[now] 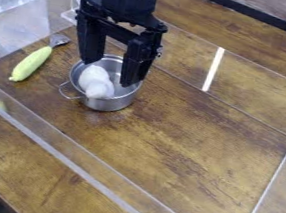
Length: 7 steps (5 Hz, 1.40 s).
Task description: Put the mushroom in the silver pot
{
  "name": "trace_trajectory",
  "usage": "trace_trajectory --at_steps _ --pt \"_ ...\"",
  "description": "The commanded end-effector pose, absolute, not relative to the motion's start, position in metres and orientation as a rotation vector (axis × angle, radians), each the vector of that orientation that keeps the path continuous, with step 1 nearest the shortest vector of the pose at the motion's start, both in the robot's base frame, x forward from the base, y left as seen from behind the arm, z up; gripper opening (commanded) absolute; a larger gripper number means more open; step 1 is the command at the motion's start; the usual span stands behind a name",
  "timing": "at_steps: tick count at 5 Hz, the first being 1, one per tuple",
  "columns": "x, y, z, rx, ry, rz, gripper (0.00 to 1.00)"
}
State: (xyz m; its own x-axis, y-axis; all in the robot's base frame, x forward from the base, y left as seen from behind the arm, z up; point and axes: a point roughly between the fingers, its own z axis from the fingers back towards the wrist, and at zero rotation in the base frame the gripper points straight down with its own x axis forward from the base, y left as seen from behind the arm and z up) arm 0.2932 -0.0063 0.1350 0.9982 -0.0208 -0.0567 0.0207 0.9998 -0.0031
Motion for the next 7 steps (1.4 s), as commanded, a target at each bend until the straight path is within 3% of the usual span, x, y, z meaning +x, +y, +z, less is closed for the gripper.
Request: trace_trajectory --at_steps 1,7 --pt "0.295 -0.009 0.131 -0.005 0.072 -0.022 1.00" --pt "0.324 -0.036 0.136 -0.032 0.056 -0.059 1.00"
